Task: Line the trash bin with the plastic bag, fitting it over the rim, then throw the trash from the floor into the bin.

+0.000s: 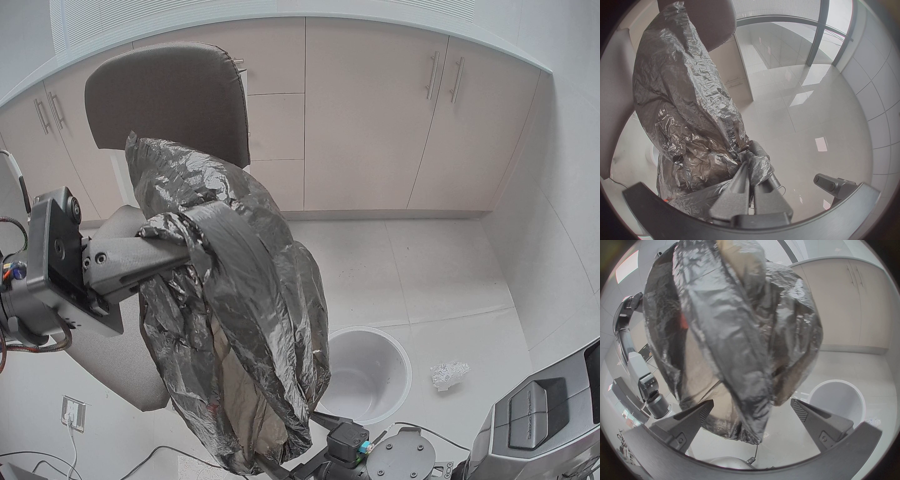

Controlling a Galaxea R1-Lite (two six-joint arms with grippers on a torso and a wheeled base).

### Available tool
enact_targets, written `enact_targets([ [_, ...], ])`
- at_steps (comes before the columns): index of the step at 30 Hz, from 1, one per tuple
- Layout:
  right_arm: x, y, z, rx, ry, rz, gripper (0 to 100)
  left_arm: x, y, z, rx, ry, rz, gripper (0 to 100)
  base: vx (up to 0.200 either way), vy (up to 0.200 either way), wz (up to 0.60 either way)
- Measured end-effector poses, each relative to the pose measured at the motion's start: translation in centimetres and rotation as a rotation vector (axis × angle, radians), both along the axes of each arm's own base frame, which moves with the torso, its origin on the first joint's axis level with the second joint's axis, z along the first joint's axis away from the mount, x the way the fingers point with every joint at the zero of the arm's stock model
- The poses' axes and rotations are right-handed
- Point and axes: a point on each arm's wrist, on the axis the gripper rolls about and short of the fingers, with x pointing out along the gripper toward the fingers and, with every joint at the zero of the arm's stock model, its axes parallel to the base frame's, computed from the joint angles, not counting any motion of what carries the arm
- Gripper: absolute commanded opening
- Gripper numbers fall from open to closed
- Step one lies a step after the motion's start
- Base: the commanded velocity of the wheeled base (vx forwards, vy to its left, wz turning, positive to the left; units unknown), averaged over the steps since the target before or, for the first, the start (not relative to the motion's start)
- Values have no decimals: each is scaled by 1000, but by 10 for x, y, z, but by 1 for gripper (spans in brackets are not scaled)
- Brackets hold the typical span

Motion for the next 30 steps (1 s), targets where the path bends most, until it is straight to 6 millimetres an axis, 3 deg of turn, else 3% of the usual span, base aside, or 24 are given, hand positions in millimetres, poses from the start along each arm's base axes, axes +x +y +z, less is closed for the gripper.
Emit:
enact_targets([
  [4, -2, 2, 0, 4, -1, 8, 100, 0, 0, -1, 3, 1, -2, 0, 0, 0, 0],
  [5, -2, 2, 0, 7, 2, 6, 0, 0, 0, -1, 3, 0, -2, 0, 0, 0, 0],
  [15, 10, -6, 12, 31, -24, -59, 0, -1, 0, -1, 4, -2, -9, 0, 0, 0, 0],
  [22, 25, -27, 52, 87, -108, -124, 0, -2, -4, -7, 31, -26, -31, 0, 0, 0, 0],
  [30, 23, -54, 85, -41, -73, -152, 0, 6, -18, -27, 116, -68, -70, 0, 0, 0, 0],
])
